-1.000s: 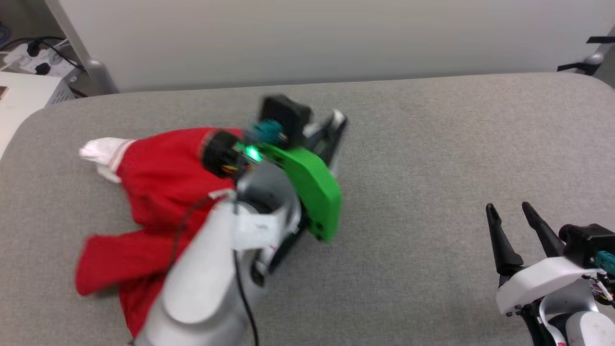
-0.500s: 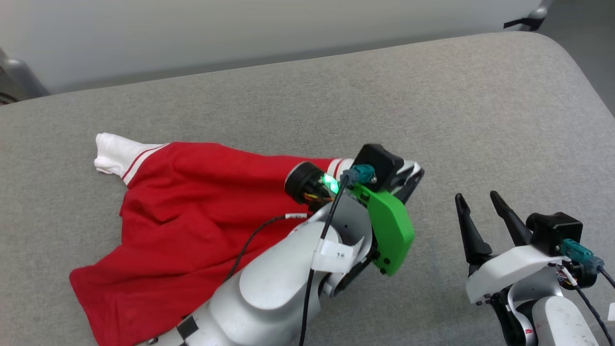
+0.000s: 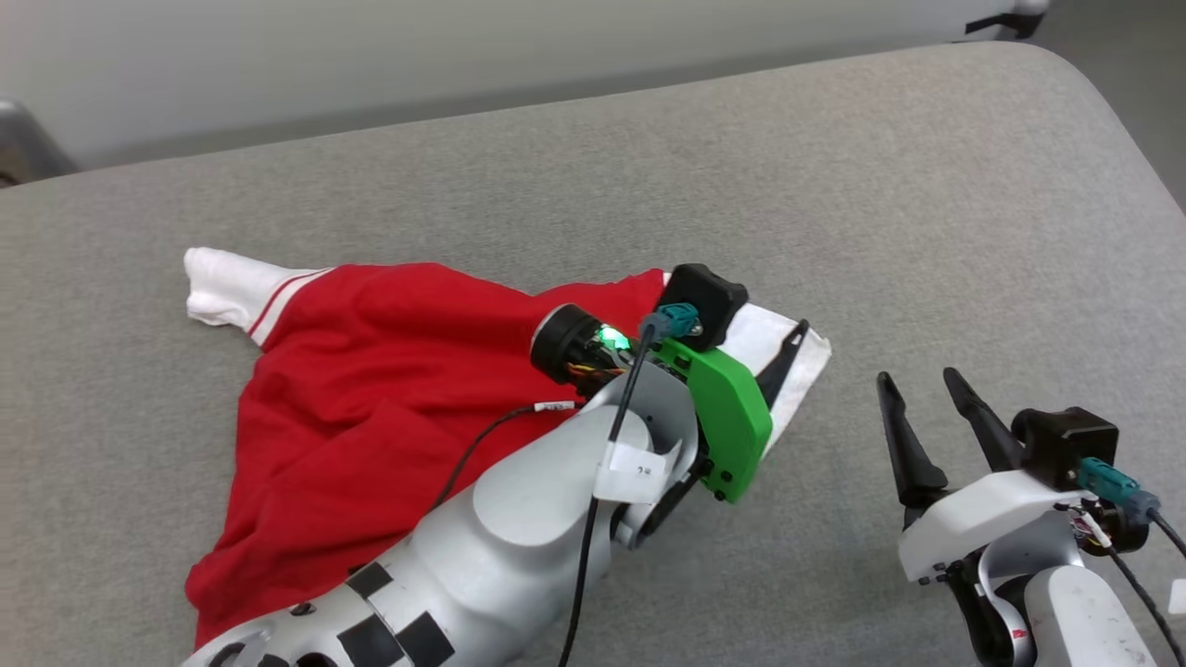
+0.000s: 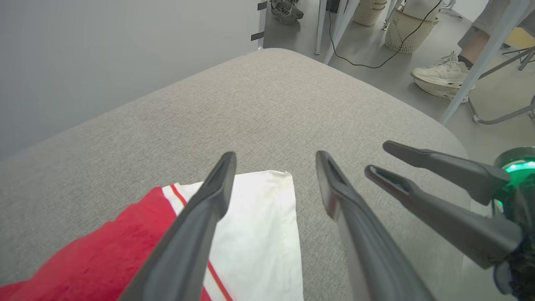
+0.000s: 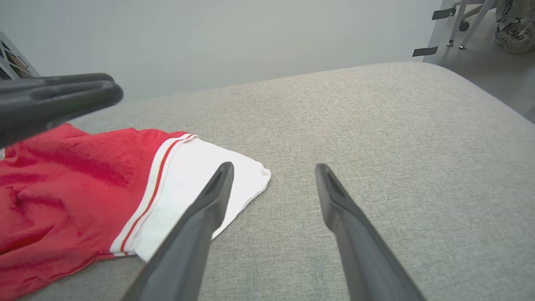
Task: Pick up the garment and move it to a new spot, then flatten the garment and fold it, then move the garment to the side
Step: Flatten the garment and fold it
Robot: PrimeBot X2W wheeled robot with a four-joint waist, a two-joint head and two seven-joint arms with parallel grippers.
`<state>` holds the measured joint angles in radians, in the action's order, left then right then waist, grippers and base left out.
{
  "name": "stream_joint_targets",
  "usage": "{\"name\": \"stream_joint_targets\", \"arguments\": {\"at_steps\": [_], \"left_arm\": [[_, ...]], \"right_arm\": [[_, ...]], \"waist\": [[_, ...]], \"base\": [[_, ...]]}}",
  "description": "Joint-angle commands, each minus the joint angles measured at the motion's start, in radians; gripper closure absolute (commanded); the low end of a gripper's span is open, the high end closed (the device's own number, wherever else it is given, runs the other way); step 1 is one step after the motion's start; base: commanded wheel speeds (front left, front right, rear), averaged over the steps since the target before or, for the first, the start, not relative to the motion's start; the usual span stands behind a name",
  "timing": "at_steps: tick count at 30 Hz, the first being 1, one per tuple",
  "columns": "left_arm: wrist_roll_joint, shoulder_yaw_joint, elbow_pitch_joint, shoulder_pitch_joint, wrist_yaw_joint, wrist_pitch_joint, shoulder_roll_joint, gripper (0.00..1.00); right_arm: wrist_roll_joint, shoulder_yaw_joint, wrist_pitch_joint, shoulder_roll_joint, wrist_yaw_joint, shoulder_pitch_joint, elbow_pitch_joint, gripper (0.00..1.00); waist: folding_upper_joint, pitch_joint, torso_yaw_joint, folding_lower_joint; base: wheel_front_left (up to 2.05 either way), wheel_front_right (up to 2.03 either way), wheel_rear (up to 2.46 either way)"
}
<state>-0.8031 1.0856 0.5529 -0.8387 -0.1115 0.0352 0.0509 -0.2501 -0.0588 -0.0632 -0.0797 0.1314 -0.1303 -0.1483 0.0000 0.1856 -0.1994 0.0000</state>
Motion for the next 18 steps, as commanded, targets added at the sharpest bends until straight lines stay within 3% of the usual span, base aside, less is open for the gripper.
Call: {"name": "stream_joint_targets", "arguments": {"at_steps": [1,5,9,14,18], "left_arm": [[-0.011,-0.002,0.019,-0.028,-0.002,0.025,-0.001,0.0],[-0.019,-0.022,0.085,-0.038,0.008,0.092,0.002,0.0],[-0.019,-0.056,0.111,-0.037,0.023,0.171,0.044,0.0],[-0.012,-0.125,0.057,0.023,0.027,0.22,0.152,0.0],[0.015,-0.212,-0.052,0.119,0.001,0.226,0.248,0.0]], "right_arm": [[0.005,0.007,-0.002,-0.01,-0.001,-0.009,0.002,0.0],[0.004,0.025,0.01,-0.026,-0.001,0.012,0.014,0.0],[0.002,0.037,0.027,-0.041,-0.001,0.038,0.034,0.0],[-0.005,0.048,0.049,-0.054,-0.001,0.082,0.065,0.0],[-0.01,0.049,0.06,-0.057,-0.001,0.108,0.077,0.0]], "waist": [[0.0,-0.037,0.05,0.0],[0.0,-0.075,0.109,0.0],[0.0,-0.117,0.166,0.0],[0.0,-0.158,0.231,0.0],[0.0,-0.179,0.261,0.0]], "base": [[0.0,0.0,0.0],[0.0,0.0,0.0],[0.0,0.0,0.0],[0.0,0.0,0.0],[0.0,0.0,0.0]]}}
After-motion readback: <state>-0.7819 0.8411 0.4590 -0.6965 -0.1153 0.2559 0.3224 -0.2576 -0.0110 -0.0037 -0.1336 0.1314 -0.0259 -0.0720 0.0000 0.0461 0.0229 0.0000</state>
